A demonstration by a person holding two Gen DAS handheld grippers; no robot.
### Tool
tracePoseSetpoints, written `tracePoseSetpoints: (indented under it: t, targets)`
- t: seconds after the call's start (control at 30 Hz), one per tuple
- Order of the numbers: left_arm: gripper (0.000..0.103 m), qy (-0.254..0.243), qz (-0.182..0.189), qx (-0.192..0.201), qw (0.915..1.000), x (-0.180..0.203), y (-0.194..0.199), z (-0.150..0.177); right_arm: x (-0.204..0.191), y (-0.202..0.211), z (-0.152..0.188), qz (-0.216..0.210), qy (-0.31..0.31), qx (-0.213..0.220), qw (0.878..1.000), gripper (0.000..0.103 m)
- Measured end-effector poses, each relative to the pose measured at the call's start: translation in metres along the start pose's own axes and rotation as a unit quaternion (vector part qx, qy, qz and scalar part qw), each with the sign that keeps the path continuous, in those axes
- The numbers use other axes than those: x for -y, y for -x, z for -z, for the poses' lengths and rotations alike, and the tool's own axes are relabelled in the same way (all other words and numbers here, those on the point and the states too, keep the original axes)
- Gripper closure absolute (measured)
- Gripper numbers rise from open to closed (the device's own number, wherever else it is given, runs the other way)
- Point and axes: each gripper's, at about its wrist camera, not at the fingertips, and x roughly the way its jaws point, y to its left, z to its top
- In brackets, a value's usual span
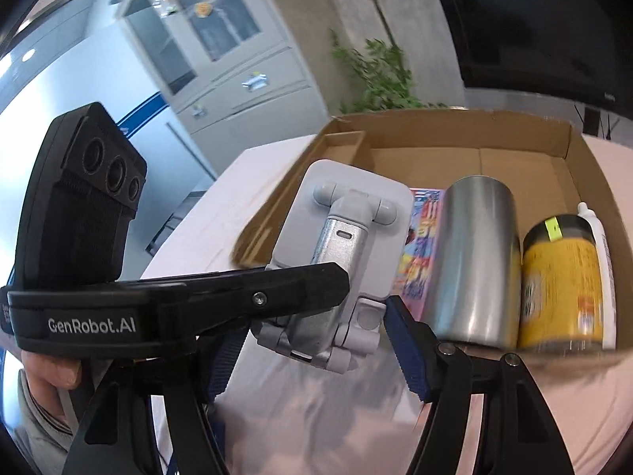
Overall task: Organize rigid objects
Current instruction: 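Lift the phone stand and lower it into the box beside the fan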
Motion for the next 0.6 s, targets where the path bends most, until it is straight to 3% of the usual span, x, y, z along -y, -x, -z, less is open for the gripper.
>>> tracePoseSetpoints:
  t: [0.2,0.47,0.53,0.57,0.6]
  targets:
    - [0.071,0.009,-0.025,-0.027,0.9993,-0.013,-0.018,-0.003,0.021,-0.037,-0.016,0.017,-0.015,-0.036,0.999,0.036]
    - [0.066,-0.015,-0.059,0.032,0.9976,-0.01,0.022,0.011,0.024,-0.031,-0.001,0.053,0.007,-0.033,0.998,0.036]
    - [0.066,-0.023,-0.073,0.048,0.9959,-0.011,0.03,0.014,0.025,-0.025,0.005,0.056,0.008,-0.029,0.998,0.042]
    - [0.059,-0.033,-0.089,0.06,0.9937,-0.011,0.034,0.017,0.026,-0.023,0.007,0.053,0.008,-0.026,0.998,0.045]
    - [0.043,-0.037,-0.101,0.068,0.9919,-0.012,0.037,0.017,0.025,-0.02,0.008,0.051,0.011,-0.024,0.998,0.05]
